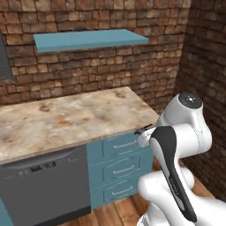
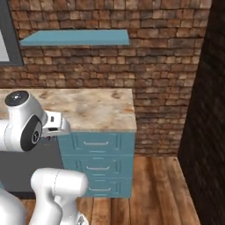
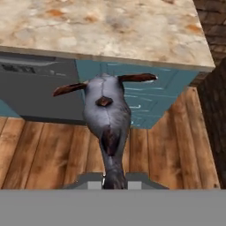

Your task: Take the fish out of the fridge, briefly rinse it in the sink, and place it on the tray next to the sink.

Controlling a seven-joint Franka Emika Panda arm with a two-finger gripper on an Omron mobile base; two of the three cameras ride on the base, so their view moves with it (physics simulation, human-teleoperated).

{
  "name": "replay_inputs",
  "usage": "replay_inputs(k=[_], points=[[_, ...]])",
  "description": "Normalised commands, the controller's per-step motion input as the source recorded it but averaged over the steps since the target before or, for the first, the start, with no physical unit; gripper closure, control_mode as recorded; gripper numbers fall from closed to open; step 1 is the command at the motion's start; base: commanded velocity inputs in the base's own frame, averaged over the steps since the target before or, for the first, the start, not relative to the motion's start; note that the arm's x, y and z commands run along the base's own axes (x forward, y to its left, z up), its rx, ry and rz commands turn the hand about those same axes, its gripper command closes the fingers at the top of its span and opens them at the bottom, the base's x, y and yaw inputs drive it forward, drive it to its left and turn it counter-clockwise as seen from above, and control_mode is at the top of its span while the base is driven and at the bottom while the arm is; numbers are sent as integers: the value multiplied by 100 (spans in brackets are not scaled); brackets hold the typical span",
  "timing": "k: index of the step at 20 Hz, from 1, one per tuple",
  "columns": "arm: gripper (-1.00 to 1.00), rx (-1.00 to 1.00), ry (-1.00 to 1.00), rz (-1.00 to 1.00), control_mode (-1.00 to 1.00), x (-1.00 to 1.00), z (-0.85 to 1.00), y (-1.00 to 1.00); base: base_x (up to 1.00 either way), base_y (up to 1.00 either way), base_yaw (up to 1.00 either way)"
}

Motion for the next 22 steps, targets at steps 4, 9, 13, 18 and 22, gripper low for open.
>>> replay_inputs(k=[4,9,13,18,22], points=[[100,0,0,0,100,0,0,0,-9,100,12],[100,0,0,0,100,0,0,0,-5,100,13],[100,0,0,0,100,0,0,0,59,100,6],[100,0,0,0,100,0,0,0,64,100,6],[100,0,0,0,100,0,0,0,-15,100,15]])
